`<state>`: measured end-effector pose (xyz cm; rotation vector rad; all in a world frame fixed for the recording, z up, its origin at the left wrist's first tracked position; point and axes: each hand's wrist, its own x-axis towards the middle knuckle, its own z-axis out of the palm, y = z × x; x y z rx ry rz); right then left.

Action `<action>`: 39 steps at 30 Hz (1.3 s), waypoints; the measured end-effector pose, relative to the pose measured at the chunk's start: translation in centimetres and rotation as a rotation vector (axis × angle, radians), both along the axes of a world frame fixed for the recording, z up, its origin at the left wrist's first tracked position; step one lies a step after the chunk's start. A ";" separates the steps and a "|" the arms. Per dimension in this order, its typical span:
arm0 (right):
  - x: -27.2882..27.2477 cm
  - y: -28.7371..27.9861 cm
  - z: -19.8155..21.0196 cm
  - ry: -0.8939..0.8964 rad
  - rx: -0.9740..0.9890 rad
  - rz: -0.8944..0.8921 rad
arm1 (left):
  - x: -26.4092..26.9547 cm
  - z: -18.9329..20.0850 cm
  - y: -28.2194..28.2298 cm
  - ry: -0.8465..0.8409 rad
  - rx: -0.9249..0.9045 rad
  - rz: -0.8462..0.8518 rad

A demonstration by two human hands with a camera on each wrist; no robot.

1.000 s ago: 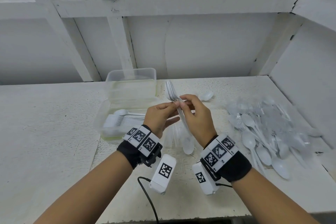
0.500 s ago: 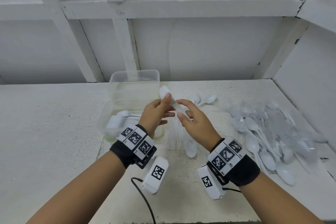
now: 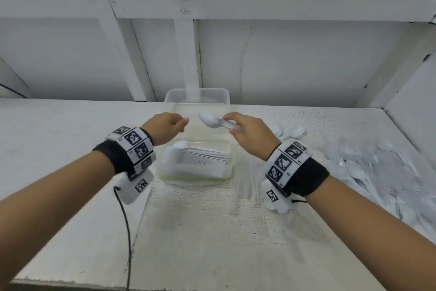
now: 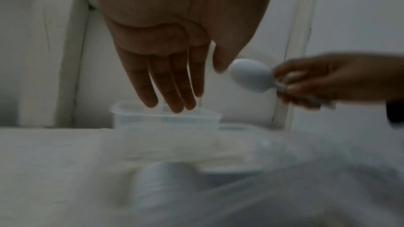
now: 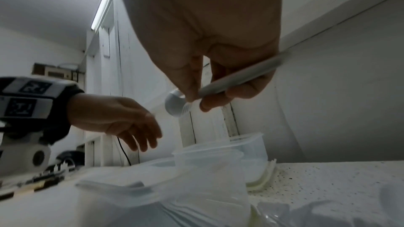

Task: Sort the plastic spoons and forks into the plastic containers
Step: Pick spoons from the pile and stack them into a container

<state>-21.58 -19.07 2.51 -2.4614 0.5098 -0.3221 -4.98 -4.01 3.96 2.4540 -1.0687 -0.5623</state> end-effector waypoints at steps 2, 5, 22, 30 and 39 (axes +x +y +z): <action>1.4 -0.2 -0.1 0.128 -0.023 0.028 | 1.7 -0.6 0.3 -0.150 0.234 -0.108; 3.0 0.3 -0.2 0.299 -0.052 0.080 | 2.7 -1.4 -0.2 -0.221 0.424 -0.213; 4.3 1.0 -2.7 0.388 -0.046 0.013 | 3.1 -4.8 -3.9 -0.408 0.695 -0.527; 5.0 1.3 -1.9 0.450 -0.116 -0.012 | 3.4 -4.8 -3.5 -0.372 0.616 -0.495; 5.4 1.9 -1.6 0.544 -0.190 0.021 | 4.0 -4.8 -3.6 -0.318 0.659 -0.459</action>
